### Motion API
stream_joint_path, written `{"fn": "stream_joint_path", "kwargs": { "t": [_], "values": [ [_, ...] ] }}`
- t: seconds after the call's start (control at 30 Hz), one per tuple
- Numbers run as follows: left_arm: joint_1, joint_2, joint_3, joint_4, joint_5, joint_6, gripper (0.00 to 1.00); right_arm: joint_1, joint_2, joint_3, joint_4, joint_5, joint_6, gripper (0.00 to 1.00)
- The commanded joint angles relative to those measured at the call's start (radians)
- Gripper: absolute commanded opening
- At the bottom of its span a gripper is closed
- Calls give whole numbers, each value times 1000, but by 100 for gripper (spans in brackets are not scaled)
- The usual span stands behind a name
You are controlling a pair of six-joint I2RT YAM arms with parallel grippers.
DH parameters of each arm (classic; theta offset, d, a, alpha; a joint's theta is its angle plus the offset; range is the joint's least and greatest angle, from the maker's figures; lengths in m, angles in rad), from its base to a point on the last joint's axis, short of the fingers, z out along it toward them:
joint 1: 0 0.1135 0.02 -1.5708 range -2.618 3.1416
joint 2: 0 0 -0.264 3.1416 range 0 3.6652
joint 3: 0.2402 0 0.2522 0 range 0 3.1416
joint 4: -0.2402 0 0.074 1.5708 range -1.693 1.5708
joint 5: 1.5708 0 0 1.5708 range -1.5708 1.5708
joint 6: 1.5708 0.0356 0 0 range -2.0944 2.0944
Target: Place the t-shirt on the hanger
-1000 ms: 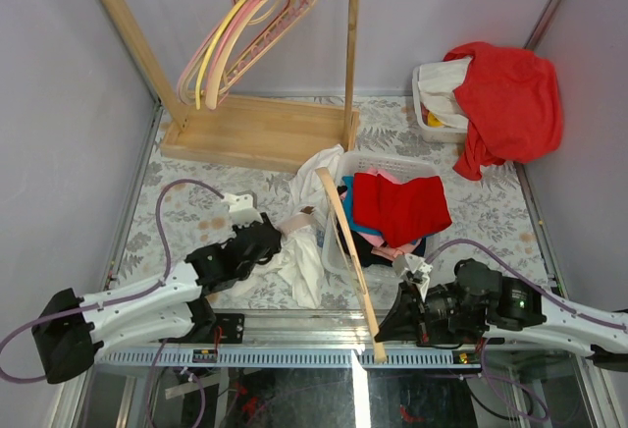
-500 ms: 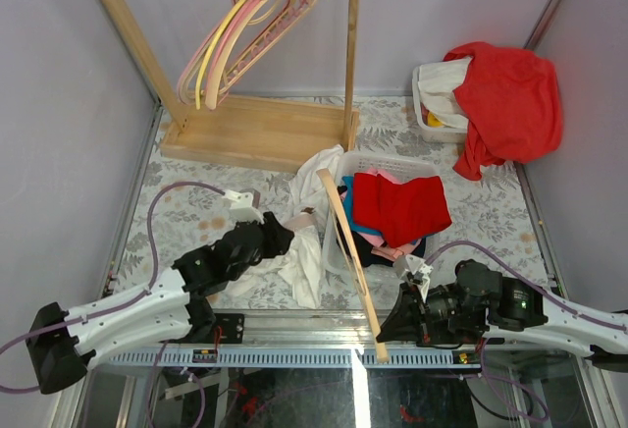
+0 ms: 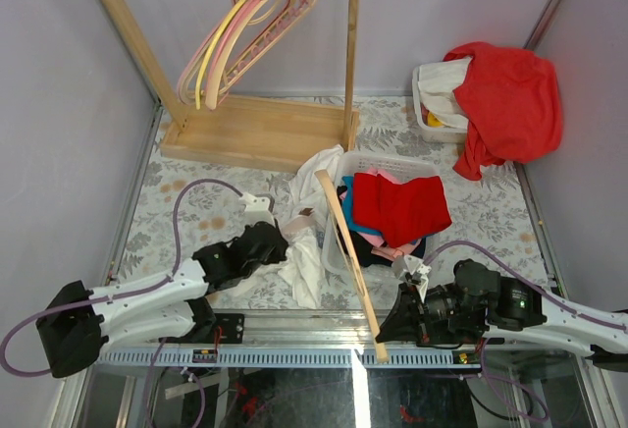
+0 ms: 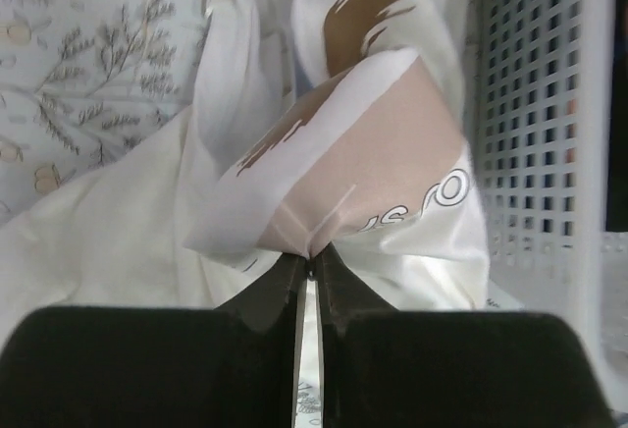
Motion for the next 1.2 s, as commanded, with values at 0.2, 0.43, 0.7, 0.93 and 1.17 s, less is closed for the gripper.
{"fn": "stream_joint_path", "kwargs": {
  "t": [0.2, 0.43, 0.7, 0.93, 1.17],
  "values": [
    [6, 62, 509, -166, -85, 225, 0, -3, 13, 24, 81, -60, 24, 0],
    [5, 223, 893, -266, -17, 369, 0, -3, -69, 40, 83, -99, 57, 0],
    [5, 371, 1149, -324, -19, 437, 0, -3, -99, 11, 66, -193, 110, 0],
    [-11, 401, 1252, -343, -18, 468, 0, -3, -167, 68, 38, -174, 89, 0],
    [-63, 531, 1432, -412, -39, 520, 0, -3, -151, -25, 132, -286, 148, 0]
  ]
}}
